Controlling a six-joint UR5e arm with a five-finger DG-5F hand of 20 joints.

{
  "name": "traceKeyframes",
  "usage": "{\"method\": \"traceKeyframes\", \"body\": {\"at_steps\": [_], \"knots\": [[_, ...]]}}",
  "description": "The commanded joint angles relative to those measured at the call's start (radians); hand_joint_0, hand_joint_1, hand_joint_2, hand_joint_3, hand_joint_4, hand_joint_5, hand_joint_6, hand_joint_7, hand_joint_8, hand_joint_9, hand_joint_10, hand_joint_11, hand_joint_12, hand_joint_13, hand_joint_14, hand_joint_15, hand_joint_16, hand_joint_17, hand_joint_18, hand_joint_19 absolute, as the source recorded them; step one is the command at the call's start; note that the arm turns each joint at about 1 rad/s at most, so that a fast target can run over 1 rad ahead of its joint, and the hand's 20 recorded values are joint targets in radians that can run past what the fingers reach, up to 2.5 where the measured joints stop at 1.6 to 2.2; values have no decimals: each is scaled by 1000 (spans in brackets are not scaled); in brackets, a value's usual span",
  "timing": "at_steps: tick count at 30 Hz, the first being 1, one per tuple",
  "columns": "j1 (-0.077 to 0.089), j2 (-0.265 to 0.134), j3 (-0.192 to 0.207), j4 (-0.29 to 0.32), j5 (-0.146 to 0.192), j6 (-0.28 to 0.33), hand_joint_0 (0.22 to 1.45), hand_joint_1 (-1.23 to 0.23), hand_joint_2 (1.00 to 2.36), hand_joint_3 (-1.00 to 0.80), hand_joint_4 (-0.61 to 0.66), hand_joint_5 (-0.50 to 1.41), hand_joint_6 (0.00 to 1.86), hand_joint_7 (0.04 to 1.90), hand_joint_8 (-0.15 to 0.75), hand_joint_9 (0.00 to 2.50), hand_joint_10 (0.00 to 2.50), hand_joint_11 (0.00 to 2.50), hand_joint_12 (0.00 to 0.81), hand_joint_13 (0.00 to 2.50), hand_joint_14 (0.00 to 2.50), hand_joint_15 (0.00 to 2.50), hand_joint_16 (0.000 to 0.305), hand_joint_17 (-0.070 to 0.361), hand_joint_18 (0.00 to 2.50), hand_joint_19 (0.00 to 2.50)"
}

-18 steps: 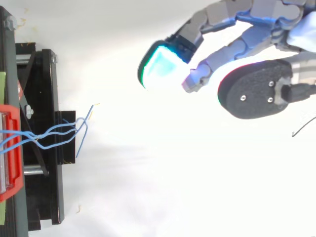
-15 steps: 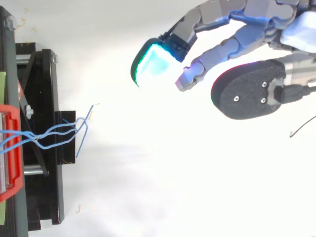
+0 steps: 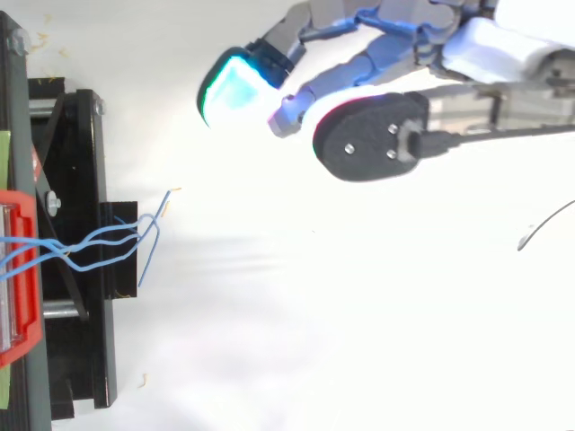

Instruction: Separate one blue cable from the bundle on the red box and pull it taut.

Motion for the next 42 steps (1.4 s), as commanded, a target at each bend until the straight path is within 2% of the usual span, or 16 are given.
{"method": "traceKeyframes", "body": {"at_steps": [1,4,5,6,7,10,14,15,17,18,20,22,24,28,38,42], "knots": [[-5,-30,-1,50,53,4,502,-530,1000,-491,167,-186,502,713,215,730,0,0,393,653,12,292,53,120,396,552],[-3,-52,-1,79,76,-16,504,-534,1000,-489,163,-185,502,713,215,723,0,0,395,640,11,294,53,120,379,544],[0,-75,1,97,81,-28,505,-536,1001,-489,162,-185,502,711,213,723,0,0,392,641,11,291,53,119,377,545],[0,-82,-1,106,79,-33,508,-536,1001,-489,163,-182,502,711,209,732,0,0,387,646,12,290,52,118,381,546],[-5,-99,-1,142,76,-33,508,-537,1001,-488,169,-181,502,708,210,732,0,0,386,649,11,287,52,118,383,547],[0,-102,1,202,73,-48,512,-542,1001,-485,180,-177,502,708,211,721,0,0,388,646,10,284,52,117,387,538],[7,-125,1,254,78,-109,515,-550,1002,-485,189,-168,502,708,209,713,0,0,383,636,10,272,51,115,391,538],[12,-141,1,274,81,-126,515,-551,1001,-486,192,-166,502,706,208,713,0,0,381,634,10,273,51,115,392,530],[17,-144,3,295,84,-135,516,-554,1000,-487,192,-164,502,704,211,712,0,0,381,633,10,258,51,114,393,520],[21,-157,6,343,89,-162,516,-556,1001,-487,191,-164,502,704,211,712,0,0,380,627,9,247,51,114,393,512],[29,-173,7,383,93,-189,515,-557,1001,-487,189,-163,502,702,211,702,0,0,377,597,8,228,49,111,365,494],[34,-174,7,404,99,-198,515,-559,1001,-492,188,-163,502,701,209,685,0,0,374,549,8,204,49,109,320,460],[46,-174,7,430,127,-215,511,-564,1000,-490,191,-164,502,705,207,677,0,0,372,517,7,184,48,107,267,429],[67,-174,7,438,153,-255,507,-567,1000,-490,185,-165,502,701,209,671,0,0,367,479,6,163,47,105,208,394],[86,-176,7,441,155,-283,505,-569,1000,-495,189,-165,502,702,209,680,0,0,367,461,6,155,47,105,192,396],[96,-176,7,433,194,-283,505,-569,1000,-495,190,-164,502,701,212,698,0,0,367,462,6,155,47,105,196,387]]}}
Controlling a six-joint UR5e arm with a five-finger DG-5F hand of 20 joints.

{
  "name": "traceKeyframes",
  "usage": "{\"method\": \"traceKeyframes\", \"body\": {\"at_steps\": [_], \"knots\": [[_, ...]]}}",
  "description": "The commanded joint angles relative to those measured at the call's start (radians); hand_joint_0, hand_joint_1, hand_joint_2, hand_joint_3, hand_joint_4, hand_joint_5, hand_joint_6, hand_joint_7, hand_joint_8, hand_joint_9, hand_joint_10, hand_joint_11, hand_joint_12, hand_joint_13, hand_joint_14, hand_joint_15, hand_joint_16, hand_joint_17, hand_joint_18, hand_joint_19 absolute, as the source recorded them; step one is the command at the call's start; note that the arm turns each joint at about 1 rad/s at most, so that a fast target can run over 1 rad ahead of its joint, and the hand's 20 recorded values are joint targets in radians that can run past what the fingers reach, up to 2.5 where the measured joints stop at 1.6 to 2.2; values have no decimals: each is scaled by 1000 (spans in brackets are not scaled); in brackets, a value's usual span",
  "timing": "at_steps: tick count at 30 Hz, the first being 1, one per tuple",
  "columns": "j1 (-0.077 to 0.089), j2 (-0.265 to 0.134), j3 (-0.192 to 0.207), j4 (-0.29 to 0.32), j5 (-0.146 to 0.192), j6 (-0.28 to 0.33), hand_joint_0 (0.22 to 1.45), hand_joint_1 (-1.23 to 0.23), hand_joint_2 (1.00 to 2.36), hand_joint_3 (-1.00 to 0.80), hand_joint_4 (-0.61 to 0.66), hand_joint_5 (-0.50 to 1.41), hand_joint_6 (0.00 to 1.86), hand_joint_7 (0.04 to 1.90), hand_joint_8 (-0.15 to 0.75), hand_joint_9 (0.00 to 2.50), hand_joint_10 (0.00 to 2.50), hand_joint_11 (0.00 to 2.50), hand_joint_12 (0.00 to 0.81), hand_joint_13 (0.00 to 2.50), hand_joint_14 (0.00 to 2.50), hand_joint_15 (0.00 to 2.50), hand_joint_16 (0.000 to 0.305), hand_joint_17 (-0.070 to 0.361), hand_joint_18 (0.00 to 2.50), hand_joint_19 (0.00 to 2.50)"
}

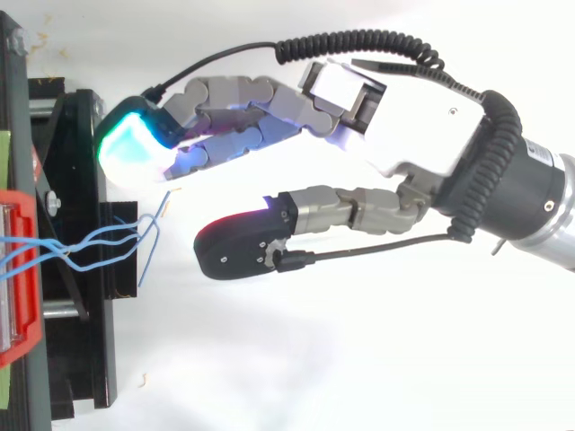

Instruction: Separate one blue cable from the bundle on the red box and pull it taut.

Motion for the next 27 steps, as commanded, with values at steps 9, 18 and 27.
{"method": "traceKeyframes", "body": {"at_steps": [9,18,27], "knots": [[7,15,0,-121,29,122,507,-568,1001,-488,195,-161,502,704,215,720,0,0,367,472,6,161,47,105,212,402],[-3,132,0,-527,-74,287,511,-567,1000,-484,200,-159,502,702,216,737,0,0,370,488,6,165,47,106,234,410],[0,127,-72,-329,-51,203,512,-566,1001,-483,205,-158,502,705,219,749,0,0,371,503,6,168,47,106,254,417]]}}
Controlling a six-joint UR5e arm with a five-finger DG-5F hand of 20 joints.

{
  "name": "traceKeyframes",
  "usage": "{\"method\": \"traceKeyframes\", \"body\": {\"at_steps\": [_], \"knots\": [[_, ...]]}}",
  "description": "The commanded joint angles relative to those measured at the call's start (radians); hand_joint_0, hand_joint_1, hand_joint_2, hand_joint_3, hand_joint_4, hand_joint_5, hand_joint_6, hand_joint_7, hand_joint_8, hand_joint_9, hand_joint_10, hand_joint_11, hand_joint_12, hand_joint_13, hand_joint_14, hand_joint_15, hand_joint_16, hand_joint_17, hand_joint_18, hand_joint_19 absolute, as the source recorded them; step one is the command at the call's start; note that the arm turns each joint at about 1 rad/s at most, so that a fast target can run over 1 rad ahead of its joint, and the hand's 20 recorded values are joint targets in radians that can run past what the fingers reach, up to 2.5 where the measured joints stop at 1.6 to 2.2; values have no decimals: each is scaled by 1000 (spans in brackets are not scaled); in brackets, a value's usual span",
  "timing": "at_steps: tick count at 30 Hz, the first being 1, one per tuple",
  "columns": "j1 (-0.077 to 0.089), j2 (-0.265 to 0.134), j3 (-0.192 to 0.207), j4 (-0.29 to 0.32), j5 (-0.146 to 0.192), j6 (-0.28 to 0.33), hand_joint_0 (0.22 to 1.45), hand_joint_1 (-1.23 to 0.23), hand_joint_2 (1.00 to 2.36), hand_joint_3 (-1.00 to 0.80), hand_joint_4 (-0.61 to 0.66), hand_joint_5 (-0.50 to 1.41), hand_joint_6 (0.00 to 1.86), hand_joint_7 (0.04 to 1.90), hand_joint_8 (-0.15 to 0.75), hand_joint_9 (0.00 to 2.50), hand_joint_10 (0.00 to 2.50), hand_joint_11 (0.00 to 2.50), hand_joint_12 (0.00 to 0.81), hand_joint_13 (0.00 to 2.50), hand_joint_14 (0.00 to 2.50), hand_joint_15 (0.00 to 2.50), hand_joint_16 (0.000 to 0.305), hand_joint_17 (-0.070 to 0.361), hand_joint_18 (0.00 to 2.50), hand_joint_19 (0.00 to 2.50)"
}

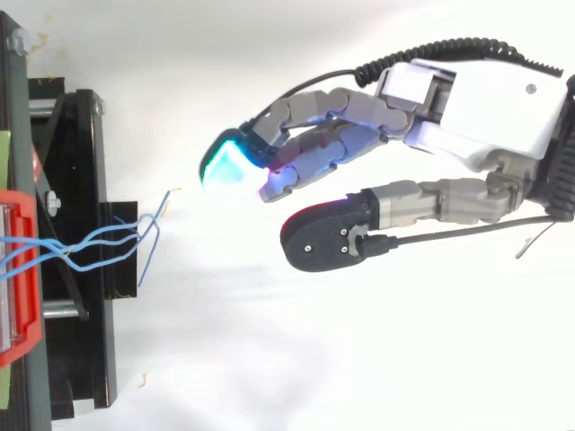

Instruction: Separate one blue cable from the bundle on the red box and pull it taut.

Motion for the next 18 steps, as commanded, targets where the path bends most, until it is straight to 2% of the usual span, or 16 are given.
{"method": "traceKeyframes", "body": {"at_steps": [1,2,4,5,6,7,8,10,14,16,17,18], "knots": [[6,0,-52,125,17,-58,512,-566,1001,-482,205,-158,502,707,219,752,0,0,372,503,6,165,47,107,261,424],[9,0,-78,219,33,-94,512,-566,1001,-482,205,-157,502,707,220,755,0,0,373,504,8,164,47,107,262,424],[12,-7,-106,334,55,-150,512,-566,1001,-482,205,-157,502,706,221,754,0,0,374,508,6,166,48,107,271,422],[14,-25,-112,425,75,-206,513,-566,1001,-482,207,-157,502,706,221,755,0,0,375,510,6,170,48,107,273,421],[14,-37,-112,471,81,-232,512,-566,1001,-481,203,-157,502,706,221,757,0,0,374,513,6,170,48,107,275,429],[12,-76,-109,540,83,-275,513,-566,1001,-481,205,-156,502,706,223,761,0,0,375,515,7,174,48,107,278,429],[12,-102,-95,560,83,-273,513,-566,1001,-483,209,-156,502,710,222,762,0,0,375,516,6,168,48,107,279,429],[12,-134,-75,567,81,-261,513,-565,1001,-482,208,-156,502,709,222,764,0,0,376,520,7,175,47,107,286,429],[11,-201,-5,546,72,-204,514,-566,1001,-482,210,-155,502,710,222,771,0,0,378,529,6,174,48,107,290,428],[8,-238,38,517,61,-167,514,-566,1001,-481,210,-154,502,707,223,773,0,0,377,530,7,181,48,107,295,429],[3,-284,103,469,41,-126,515,-566,1001,-484,211,-154,502,714,224,775,0,0,377,530,7,181,48,107,296,428],[3,-292,113,461,35,-120,515,-566,1001,-483,209,-153,502,710,224,776,0,0,376,531,7,185,48,107,296,428]]}}
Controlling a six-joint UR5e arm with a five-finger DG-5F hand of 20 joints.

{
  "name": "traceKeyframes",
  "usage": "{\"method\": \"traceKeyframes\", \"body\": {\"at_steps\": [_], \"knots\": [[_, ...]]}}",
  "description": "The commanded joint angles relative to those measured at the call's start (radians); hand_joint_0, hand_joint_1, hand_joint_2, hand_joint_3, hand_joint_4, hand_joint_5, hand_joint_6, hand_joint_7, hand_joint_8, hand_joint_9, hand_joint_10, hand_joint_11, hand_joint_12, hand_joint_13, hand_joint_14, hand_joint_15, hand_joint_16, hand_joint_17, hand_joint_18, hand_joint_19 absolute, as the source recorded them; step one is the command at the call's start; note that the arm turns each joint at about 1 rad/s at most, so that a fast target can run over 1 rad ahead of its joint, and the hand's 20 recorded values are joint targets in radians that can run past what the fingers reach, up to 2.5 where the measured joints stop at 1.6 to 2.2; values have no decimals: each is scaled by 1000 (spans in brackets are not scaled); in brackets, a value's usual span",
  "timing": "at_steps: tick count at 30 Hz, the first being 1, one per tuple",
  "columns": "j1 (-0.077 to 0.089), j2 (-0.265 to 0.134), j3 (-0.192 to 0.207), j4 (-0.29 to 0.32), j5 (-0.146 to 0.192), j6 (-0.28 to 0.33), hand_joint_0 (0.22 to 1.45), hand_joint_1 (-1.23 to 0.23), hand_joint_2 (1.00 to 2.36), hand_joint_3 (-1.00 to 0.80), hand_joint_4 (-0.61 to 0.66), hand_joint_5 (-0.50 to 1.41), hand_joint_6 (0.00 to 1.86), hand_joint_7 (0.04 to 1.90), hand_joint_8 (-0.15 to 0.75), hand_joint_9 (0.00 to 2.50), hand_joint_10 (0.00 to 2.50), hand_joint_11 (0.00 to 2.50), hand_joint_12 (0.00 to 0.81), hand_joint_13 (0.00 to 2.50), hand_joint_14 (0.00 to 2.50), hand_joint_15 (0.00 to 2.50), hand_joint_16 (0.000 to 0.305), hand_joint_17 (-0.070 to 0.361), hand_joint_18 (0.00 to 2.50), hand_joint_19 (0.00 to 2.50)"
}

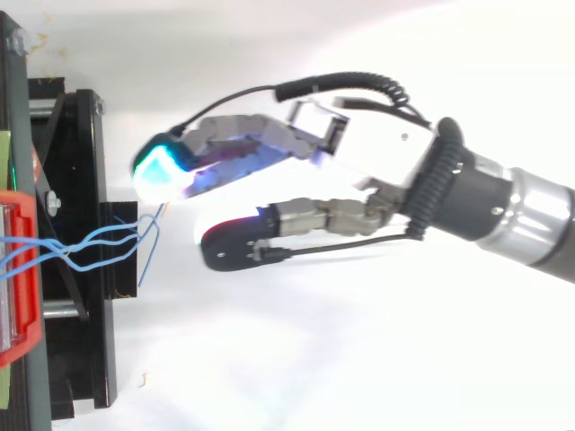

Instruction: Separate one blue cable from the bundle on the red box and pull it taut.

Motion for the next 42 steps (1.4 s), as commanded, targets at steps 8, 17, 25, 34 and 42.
{"method": "traceKeyframes", "body": {"at_steps": [8,17,25,34,42], "knots": [[-6,-67,100,36,-22,26,516,-565,1001,-484,213,-152,502,713,225,785,0,0,379,549,7,188,48,108,317,443],[-4,-170,175,198,-16,-33,518,-564,1000,-486,215,-150,502,713,228,808,0,0,378,572,7,198,49,110,340,458],[5,-189,220,178,-28,-36,521,-576,1000,-497,244,-128,502,770,228,824,0,0,381,591,9,213,49,111,359,466],[32,-189,223,178,-26,-33,530,-634,1000,-500,308,-87,503,911,227,871,0,0,376,617,9,223,49,111,409,478],[34,-187,223,168,-28,32,546,-640,1000,-500,298,-63,504,1041,223,889,0,0,368,628,9,233,48,108,426,480]]}}
